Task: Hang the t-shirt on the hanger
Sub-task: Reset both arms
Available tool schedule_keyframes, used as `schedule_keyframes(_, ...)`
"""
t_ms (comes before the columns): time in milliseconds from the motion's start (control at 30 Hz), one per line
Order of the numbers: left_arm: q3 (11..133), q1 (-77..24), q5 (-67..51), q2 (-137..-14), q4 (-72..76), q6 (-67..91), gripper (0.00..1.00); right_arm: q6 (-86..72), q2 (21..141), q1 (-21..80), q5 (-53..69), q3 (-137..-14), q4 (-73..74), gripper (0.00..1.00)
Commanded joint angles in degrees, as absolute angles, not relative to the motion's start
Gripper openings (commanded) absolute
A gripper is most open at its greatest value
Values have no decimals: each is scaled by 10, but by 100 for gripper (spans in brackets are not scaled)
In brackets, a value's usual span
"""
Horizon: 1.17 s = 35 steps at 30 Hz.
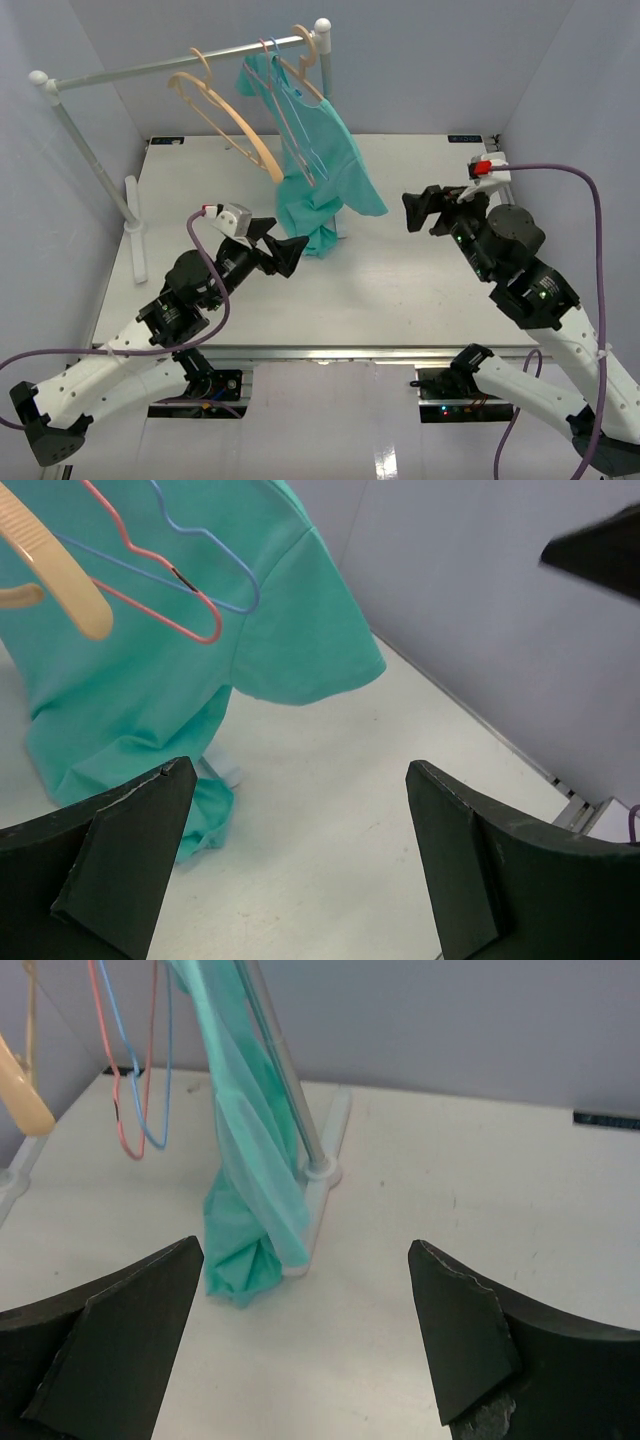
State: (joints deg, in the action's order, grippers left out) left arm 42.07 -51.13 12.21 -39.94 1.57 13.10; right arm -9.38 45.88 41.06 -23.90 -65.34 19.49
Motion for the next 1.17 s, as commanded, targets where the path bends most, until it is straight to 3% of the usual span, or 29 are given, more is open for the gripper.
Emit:
schedule_keyframes(0,391,-513,122,-385,80,132,98,-200,449,414,-215,-564,233,90)
schedule_keyframes(200,306,-526,135,-386,133,123,98,-207,353,414,-192,-434,119,90)
schedule_keyframes(333,279,-526,142,-366,160,108,98,-187,356,413,-206,-396,96,90)
schedule_keyframes(700,254,-565,228,-323,150,83,98,-154,321,414,-167,-347,57,90)
schedule_keyframes(1133,276,-572,221,-352,122,83,98,-152,306,413,-188,-357,72,90)
